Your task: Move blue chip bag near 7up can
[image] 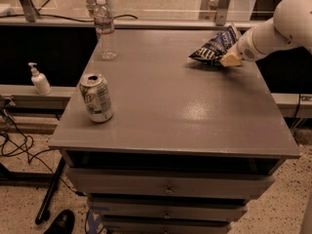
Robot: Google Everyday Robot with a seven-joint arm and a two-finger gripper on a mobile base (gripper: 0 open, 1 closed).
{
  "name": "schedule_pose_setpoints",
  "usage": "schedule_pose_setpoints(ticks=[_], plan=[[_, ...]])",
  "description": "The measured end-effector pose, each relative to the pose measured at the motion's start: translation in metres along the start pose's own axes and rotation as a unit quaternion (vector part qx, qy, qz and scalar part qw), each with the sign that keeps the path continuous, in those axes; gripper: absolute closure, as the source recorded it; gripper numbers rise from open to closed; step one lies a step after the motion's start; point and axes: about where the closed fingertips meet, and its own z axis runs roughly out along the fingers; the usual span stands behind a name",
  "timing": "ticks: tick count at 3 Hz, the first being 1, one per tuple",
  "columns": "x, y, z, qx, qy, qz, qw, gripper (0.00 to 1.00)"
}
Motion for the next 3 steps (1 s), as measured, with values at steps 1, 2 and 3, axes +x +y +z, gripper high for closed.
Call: schedule_pose_setpoints(ticks=[1, 2, 3], plan=[[-0.009, 0.005, -0.003, -0.01, -0.005, -0.008, 0.9999, 1.0], [-0.028, 0.016, -0.01, -0.032, -0.013, -0.023, 0.9991, 1.0], [-0.052, 0.035, -0.027, -0.063, -0.023, -0.043, 0.9968, 1.0]])
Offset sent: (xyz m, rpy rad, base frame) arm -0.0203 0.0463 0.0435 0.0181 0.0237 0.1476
